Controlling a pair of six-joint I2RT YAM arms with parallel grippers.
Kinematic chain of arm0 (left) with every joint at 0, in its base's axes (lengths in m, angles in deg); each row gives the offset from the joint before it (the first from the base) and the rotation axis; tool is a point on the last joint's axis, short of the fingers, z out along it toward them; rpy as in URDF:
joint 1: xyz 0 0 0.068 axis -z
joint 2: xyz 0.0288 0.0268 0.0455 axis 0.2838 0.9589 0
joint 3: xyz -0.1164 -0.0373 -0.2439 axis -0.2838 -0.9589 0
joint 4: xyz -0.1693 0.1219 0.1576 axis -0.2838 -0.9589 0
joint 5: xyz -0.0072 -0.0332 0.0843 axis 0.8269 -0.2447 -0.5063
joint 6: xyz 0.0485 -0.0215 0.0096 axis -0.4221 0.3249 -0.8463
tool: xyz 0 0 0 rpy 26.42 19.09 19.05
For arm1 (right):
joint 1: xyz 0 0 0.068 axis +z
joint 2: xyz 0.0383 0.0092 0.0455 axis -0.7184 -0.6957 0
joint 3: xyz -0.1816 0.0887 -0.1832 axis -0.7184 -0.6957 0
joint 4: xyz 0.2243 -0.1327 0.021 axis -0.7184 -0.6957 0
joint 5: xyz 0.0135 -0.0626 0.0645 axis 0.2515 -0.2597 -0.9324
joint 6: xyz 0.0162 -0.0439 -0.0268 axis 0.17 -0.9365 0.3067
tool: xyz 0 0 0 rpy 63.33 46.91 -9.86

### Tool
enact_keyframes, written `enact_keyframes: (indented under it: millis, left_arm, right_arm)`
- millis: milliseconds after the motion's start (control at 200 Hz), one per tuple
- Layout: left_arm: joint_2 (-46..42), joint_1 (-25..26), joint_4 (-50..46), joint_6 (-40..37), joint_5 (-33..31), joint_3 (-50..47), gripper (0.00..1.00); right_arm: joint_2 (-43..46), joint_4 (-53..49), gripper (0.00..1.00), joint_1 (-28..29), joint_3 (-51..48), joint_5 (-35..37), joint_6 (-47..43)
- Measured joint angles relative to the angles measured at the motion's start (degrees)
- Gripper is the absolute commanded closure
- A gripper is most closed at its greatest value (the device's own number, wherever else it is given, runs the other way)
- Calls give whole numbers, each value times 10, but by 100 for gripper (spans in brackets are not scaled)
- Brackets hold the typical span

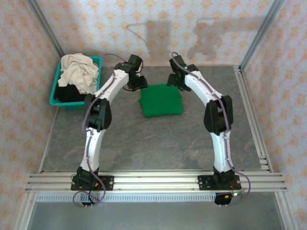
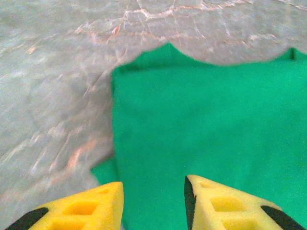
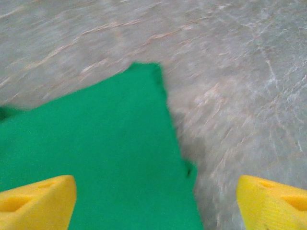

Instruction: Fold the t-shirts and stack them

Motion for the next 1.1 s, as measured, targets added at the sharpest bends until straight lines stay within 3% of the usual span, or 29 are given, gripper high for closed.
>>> enact_keyframes:
  millis: [105, 205, 395, 786, 991, 1101]
  left_arm:
    - [-139, -4, 37, 2, -9, -135, 52]
    - [-284, -23, 84, 16, -22, -276, 49]
    - [-463, -75, 124, 36, -62, -447, 43]
    - [-552, -77, 129, 38, -82, -549, 31]
    - [-555, -77, 133, 42, -77, -552, 17]
    - [-560, -77, 138, 45, -76, -565, 11]
  right_arm:
    - [64, 57, 6, 69, -87, 3, 4]
    - [62, 95, 8, 119, -137, -15, 31]
    - [31, 103, 8, 113, -236, -26, 73]
    - [125, 45, 5, -56, -293, 26, 16]
    - [211, 67, 1, -49, -307, 16, 13]
    - [196, 88, 0, -35, -289, 1, 22]
